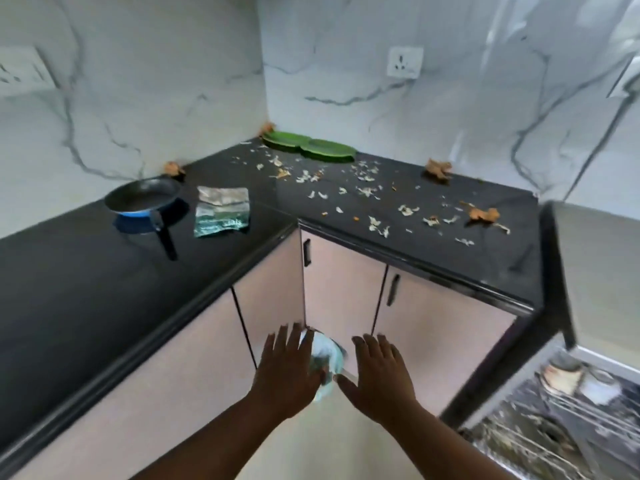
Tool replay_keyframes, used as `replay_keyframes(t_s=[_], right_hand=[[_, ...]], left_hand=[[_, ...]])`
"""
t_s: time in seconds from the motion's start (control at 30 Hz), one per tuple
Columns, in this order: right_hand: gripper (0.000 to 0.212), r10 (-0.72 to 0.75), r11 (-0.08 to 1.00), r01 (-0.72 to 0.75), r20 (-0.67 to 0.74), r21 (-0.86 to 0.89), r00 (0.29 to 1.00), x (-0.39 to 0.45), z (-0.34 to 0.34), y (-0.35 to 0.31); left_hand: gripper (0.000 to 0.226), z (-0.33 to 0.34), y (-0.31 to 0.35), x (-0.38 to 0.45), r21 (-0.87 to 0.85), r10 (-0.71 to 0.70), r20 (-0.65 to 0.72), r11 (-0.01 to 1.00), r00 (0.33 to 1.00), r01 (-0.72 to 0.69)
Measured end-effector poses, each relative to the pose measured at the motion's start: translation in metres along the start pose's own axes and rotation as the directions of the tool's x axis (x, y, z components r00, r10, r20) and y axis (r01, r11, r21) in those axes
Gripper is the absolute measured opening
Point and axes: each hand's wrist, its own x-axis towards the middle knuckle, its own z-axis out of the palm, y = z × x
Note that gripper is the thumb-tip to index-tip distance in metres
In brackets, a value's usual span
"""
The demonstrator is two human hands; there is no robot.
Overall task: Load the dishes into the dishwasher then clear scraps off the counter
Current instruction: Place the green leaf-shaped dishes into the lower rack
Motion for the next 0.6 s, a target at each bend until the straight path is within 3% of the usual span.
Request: replay_keyframes(t_s=[0.07, 0.17, 0.33, 0.6], right_hand=[[0.075, -0.042, 0.999, 0.041, -0.018, -0.027, 0.999, 0.026, -0.021, -0.023], [0.08, -0.057, 0.996, 0.052, -0.078, -0.07, 0.995, 0.057, -0.041, -0.031], [0.08, 0.008, 1.0, -0.006, -0.204, 0.014, 0.979, 0.108, -0.067, -0.026], [0.084, 0.018, 0.998, -0.003, -0.225, 0.069, 0.974, 0.212, -0.079, 0.007]], left_hand=[[0.092, -0.02, -0.024, 0.01, 0.032, -0.076, -0.027, 0.997, 0.997, 0.076], [0.094, -0.04, -0.037, 0.028, 0.01, -0.122, -0.061, 0.992, 0.991, 0.123], [0.123, -0.082, -0.049, 0.073, -0.044, -0.049, -0.135, 0.998, 0.99, 0.044], [0.12, -0.115, -0.054, 0.184, 0.009, -0.08, -0.223, 0.996, 0.971, 0.084]])
